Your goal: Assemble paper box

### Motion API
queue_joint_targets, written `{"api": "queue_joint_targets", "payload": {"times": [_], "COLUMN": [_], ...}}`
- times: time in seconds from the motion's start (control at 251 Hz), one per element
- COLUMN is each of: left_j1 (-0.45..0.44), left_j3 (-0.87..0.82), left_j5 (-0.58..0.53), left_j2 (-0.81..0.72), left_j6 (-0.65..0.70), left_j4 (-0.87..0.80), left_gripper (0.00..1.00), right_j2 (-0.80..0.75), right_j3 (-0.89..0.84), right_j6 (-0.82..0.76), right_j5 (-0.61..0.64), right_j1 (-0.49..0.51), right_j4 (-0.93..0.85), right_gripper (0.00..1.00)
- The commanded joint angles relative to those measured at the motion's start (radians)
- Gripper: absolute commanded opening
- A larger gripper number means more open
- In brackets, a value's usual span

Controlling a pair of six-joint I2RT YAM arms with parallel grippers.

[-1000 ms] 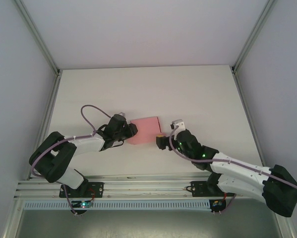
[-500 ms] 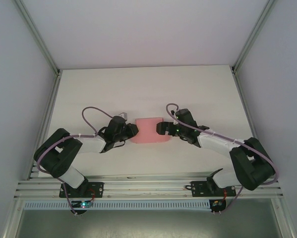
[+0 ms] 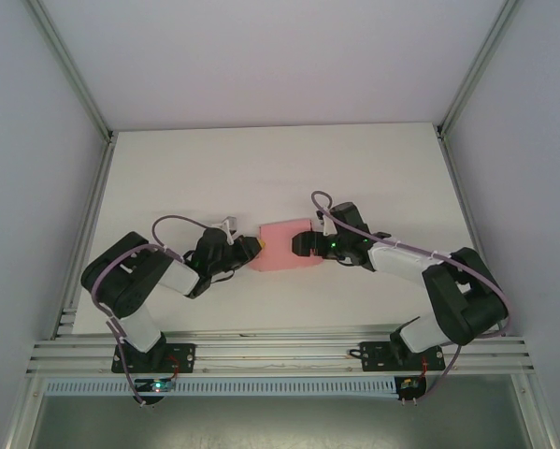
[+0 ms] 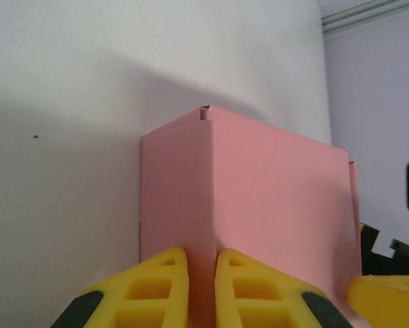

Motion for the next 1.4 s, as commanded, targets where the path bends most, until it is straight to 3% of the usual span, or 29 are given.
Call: {"api": "queue_joint_targets", "payload": {"times": [0.0, 0.152, 0.287, 0.499, 0.742, 0.81, 0.854, 0.934, 0.99, 1.141, 1.201, 1.317, 1.397], "left_j1": [0.009, 0.008, 0.009, 0.009, 0.007, 0.007, 0.006, 0.001, -0.008, -0.108, -0.172, -0.284, -0.388], "left_j3": [-0.061, -0.041, -0.040, -0.014, 0.042, 0.065, 0.090, 0.129, 0.150, 0.240, 0.275, 0.315, 0.351], "left_j5": [0.015, -0.006, -0.003, 0.019, 0.049, 0.041, 0.025, -0.018, -0.050, -0.234, -0.256, -0.227, -0.329], "left_j2": [0.047, 0.024, 0.042, 0.057, -0.027, -0.075, -0.110, -0.186, -0.254, -0.439, -0.483, -0.502, -0.471], "left_j6": [-0.031, -0.005, -0.010, 0.025, 0.144, 0.186, 0.217, 0.296, 0.371, 0.703, 0.858, 1.100, 1.253], "left_j4": [0.033, -0.060, -0.038, -0.050, -0.121, -0.200, -0.286, -0.440, -0.527, -0.798, -0.882, -0.976, -1.051], "left_gripper": [0.00, 0.00, 0.00, 0.00, 0.22, 0.35, 0.50, 0.76, 1.00, 1.00, 1.00, 1.00, 1.00], "right_j2": [0.020, 0.040, 0.054, 0.013, -0.072, -0.099, -0.115, -0.151, -0.178, -0.232, -0.250, -0.275, -0.280], "right_j3": [0.008, -0.026, -0.042, -0.061, -0.090, -0.097, -0.100, -0.109, -0.117, -0.127, -0.130, -0.111, -0.082], "right_j6": [0.013, 0.068, 0.118, 0.142, 0.158, 0.164, 0.165, 0.167, 0.171, 0.192, 0.204, 0.212, 0.223], "right_j5": [-0.037, -0.133, -0.221, -0.231, -0.214, -0.206, -0.205, -0.202, -0.190, -0.186, -0.195, -0.202, -0.231], "right_j1": [-0.028, -0.067, -0.078, -0.092, -0.105, -0.107, -0.109, -0.110, -0.113, -0.130, -0.136, -0.155, -0.180], "right_j4": [0.018, 0.124, 0.222, 0.243, 0.204, 0.191, 0.180, 0.166, 0.152, 0.114, 0.103, 0.041, -0.025], "right_gripper": [0.88, 0.81, 0.73, 0.61, 0.49, 0.48, 0.48, 0.48, 0.48, 0.48, 0.48, 0.48, 0.48]}}
